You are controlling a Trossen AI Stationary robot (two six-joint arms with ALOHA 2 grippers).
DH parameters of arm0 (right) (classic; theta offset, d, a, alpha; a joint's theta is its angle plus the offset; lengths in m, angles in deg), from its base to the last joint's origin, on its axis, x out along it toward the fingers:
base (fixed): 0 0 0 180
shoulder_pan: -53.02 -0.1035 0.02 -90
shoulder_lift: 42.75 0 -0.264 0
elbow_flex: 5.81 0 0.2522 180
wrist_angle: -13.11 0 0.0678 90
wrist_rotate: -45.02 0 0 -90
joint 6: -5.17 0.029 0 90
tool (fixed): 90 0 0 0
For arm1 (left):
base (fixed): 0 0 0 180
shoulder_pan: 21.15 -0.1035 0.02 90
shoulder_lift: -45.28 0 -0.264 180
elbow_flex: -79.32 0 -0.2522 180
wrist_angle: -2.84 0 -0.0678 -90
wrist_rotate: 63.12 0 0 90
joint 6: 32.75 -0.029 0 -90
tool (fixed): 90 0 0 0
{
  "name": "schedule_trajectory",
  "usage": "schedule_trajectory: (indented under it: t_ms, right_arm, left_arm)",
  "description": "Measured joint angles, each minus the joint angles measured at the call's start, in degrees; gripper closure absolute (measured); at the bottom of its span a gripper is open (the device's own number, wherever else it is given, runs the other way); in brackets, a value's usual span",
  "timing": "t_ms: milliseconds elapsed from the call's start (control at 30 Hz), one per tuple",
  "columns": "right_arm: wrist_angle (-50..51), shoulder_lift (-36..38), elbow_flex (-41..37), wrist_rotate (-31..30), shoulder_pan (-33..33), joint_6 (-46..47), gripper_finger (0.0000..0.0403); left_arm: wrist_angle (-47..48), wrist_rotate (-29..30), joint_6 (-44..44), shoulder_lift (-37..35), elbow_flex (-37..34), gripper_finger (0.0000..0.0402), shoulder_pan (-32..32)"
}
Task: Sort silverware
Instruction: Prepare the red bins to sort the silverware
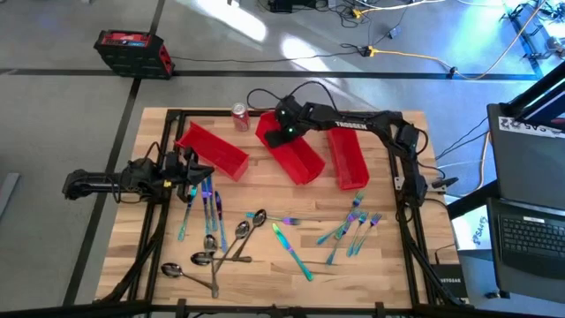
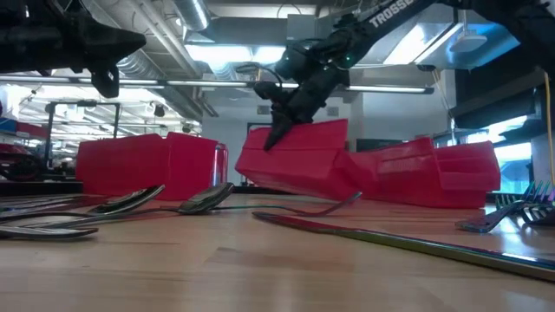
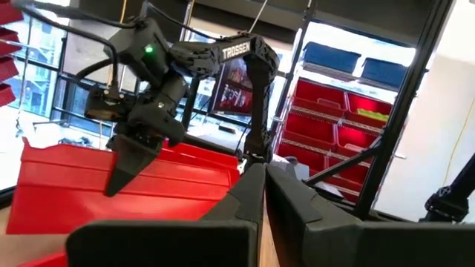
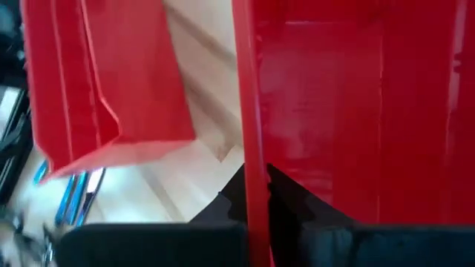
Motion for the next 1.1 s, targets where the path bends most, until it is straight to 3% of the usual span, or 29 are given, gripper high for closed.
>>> schedule_trajectory:
  t_ms: [300,500,900,1100]
  right_arm:
    - [3.52,0.0,2.11,-14.2,-5.42,9.66,0.0402]
    - [13.45,-0.02,6.18,-23.97,-8.51,13.09,0.0402]
    - [20.64,-0.04,6.27,-33.7,-9.67,19.52,0.0403]
    - [24.39,-0.04,6.27,-34.23,-8.82,22.51,0.0403]
  left_arm:
    - [5.43,-0.06,1.79,-0.01,0.0,0.0402,0.0]
    - [6.84,-0.02,0.03,0.01,0.0,0.0402,0.01]
    - [7.05,-1.47,4.56,-0.01,0.0,0.0402,0.02]
    - [7.12,-1.97,4.84,-0.01,0.0,0.0402,0.02]
